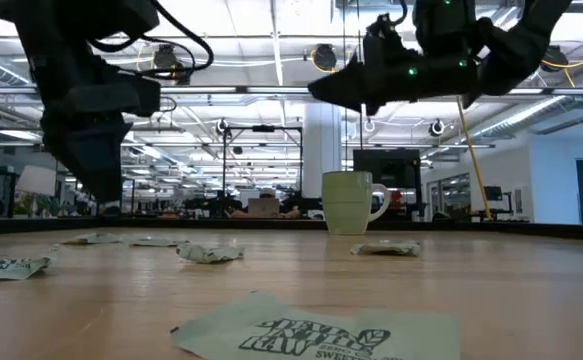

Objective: Pick and place Stevia / Truvia into bins
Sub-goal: Put the stevia packet into the orange bin

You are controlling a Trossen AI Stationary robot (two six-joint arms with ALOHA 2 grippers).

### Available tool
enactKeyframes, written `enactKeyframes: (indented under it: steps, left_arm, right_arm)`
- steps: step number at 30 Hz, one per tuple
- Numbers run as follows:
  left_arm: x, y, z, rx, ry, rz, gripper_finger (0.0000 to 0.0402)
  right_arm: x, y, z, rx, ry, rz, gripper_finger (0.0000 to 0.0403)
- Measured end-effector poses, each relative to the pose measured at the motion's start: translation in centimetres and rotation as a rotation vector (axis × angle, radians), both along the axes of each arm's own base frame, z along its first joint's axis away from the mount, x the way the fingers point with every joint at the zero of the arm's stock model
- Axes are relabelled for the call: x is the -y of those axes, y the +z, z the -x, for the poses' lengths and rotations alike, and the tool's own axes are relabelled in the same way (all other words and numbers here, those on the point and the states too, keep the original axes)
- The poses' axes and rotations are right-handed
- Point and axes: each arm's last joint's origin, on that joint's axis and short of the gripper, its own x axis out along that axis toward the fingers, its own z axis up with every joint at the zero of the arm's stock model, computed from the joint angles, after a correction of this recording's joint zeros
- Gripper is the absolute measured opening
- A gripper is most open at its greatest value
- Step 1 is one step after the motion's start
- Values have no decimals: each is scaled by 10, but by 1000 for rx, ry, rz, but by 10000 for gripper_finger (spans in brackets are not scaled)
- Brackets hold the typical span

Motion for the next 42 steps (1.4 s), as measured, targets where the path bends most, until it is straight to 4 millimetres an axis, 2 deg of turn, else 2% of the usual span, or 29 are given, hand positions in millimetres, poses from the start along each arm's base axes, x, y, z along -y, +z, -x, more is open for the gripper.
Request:
enactKeyframes:
  steps: [7,15,19,25,28,32,34,38,42]
  left_arm:
    - [3,-24,-5,-113,-6,-25,207]
    - [4,-35,-6,-171,9,-31,202]
    - [5,-35,-6,-171,5,-27,167]
    - [6,-34,-9,-148,-18,1,86]
    - [7,-34,-16,-81,-89,11,49]
    - [10,-26,-34,42,-219,16,8]
    - [10,-18,-43,87,-268,15,7]
    - [9,8,-64,179,-354,0,14]
    - [8,34,-80,258,-444,-47,5]
  right_arm:
    - [-4,10,-6,30,81,56,155]
    - [-3,10,-6,30,79,53,155]
    - [-3,7,-6,6,79,5,155]
    - [-4,1,-6,-47,81,-37,155]
    - [-5,-2,-6,-78,92,-54,155]
    - [-11,-9,-5,-154,253,-1,155]
    - [-17,-11,-6,-166,317,14,155]
    - [-30,-16,-9,-184,370,50,155]
    - [-44,-22,-12,-207,423,94,155]
